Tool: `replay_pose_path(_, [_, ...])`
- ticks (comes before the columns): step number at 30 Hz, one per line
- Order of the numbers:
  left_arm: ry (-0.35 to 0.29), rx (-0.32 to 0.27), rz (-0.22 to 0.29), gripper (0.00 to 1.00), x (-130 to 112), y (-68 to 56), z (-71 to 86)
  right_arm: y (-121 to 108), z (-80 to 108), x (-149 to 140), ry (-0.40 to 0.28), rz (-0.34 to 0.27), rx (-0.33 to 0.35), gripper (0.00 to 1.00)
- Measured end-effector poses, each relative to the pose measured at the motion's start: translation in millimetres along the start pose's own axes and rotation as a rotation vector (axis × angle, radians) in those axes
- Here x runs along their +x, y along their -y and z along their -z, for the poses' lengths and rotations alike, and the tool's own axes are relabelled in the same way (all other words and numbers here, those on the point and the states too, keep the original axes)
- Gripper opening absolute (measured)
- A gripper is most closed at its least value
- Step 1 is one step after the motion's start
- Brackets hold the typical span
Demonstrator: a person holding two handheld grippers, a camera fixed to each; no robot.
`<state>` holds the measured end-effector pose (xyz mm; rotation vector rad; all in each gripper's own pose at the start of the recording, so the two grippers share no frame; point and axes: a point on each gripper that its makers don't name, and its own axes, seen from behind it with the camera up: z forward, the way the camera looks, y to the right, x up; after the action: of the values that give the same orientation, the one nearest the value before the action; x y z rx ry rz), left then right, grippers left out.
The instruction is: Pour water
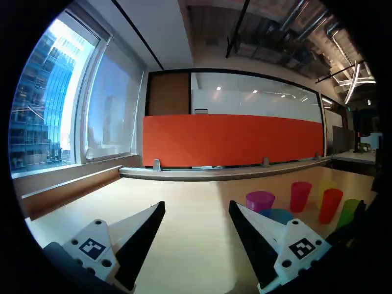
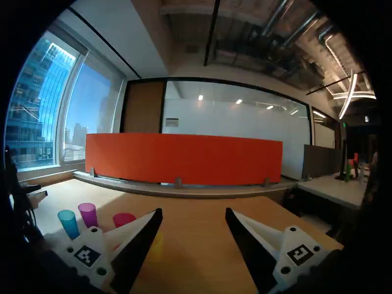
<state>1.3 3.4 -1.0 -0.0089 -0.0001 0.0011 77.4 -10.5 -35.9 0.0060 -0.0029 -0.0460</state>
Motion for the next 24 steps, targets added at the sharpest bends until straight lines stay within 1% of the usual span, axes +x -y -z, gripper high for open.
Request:
replay_pose_path(6, [0.0, 0.0, 0.0, 0.97, 0, 0.7, -0.1, -9, 3.8, 0, -0.026, -0.015, 0.002, 0.99])
replay_pose_path(11, [0.0, 0.0, 0.0, 0.97, 0, 0.8, -0.3, -15, 4.5, -10, -0.04, -0.021, 0.004, 0.99])
replay_pose_path(15, [0.0, 0.0, 0.0, 0.97, 0, 1.0, -0.1, -15, 1.5, -17, -0.037, -0.035, 0.014, 0.99])
replay_pose_path(20, [0.0, 0.0, 0.0, 0.97, 0, 0.6, -0.6, -14, -5.6, -19, -0.056, -0.053, 0.025, 0.99])
replay_pose_path(24, [0.0, 0.0, 0.0, 0.97, 0, 0.5, -0.6, -16, -10.8, -24, -0.066, -0.065, 0.02, 0.99])
